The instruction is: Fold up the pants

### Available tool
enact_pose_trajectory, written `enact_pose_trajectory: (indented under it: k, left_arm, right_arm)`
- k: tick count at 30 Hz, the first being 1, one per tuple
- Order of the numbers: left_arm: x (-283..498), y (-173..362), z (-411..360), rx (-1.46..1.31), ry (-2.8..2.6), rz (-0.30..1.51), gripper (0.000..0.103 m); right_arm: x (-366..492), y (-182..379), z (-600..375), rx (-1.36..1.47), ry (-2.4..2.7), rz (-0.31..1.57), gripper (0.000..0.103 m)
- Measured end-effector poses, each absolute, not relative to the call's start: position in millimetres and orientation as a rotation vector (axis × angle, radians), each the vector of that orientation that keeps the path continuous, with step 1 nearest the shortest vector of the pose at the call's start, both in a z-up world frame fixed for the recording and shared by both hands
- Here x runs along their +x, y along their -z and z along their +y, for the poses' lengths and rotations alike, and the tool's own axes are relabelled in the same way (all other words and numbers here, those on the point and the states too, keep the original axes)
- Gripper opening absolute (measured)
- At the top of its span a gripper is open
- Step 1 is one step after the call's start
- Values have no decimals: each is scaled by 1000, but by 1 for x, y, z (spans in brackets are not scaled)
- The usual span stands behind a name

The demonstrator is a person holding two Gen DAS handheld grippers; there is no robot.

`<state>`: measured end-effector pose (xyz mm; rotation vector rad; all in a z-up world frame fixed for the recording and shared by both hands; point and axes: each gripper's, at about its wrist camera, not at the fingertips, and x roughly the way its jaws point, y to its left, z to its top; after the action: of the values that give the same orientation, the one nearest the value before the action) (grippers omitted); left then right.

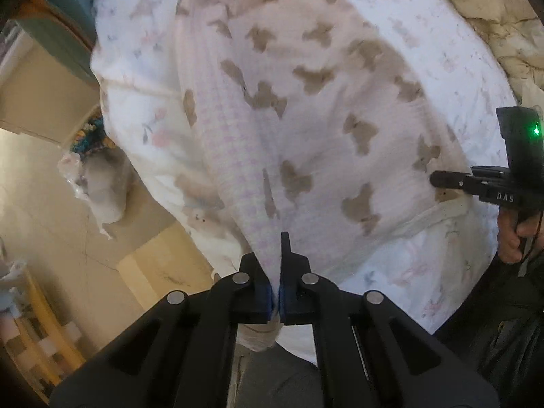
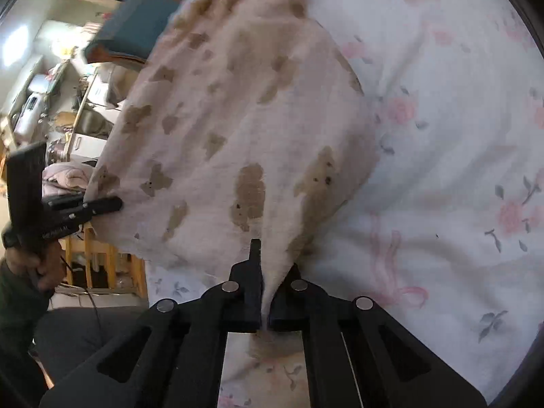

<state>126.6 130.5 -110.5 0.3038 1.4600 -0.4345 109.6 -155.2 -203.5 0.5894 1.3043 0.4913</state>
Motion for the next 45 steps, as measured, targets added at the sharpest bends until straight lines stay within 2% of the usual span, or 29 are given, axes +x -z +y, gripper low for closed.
enact_pose_trajectory:
  k: [5,12,16,23,26,36,41,45]
  left_arm:
    - [122,40,128,169,406,1304,1]
    - [89,-106,102,-92,487,951,1]
    - [63,-189,82,-130,535,762,1]
    - [45,-275,73,-176,595,599,1]
    - [58,-277,66,-185,581,608,1]
    - [155,-239,59,-246,491,642,1]
    - [140,-240,64,-236,518,595,1]
    - [119,-201,69,-252,544,668,1]
  right_arm:
    - [105,139,-212,727,-515,1116,2]
    - [83,-24,-309,725,-588,784,2]
    - [54,-128,-343,644,-613,598,2]
    - [33,-227,-354,605,-612,473,2]
    - [49,-241,-356,579,-583,492,2]
    - [163,-227,-341,566,-541,539,2]
    - [162,-240,-335,524,-547,505,2]
    - [144,-207,-335,520,-532,569,2]
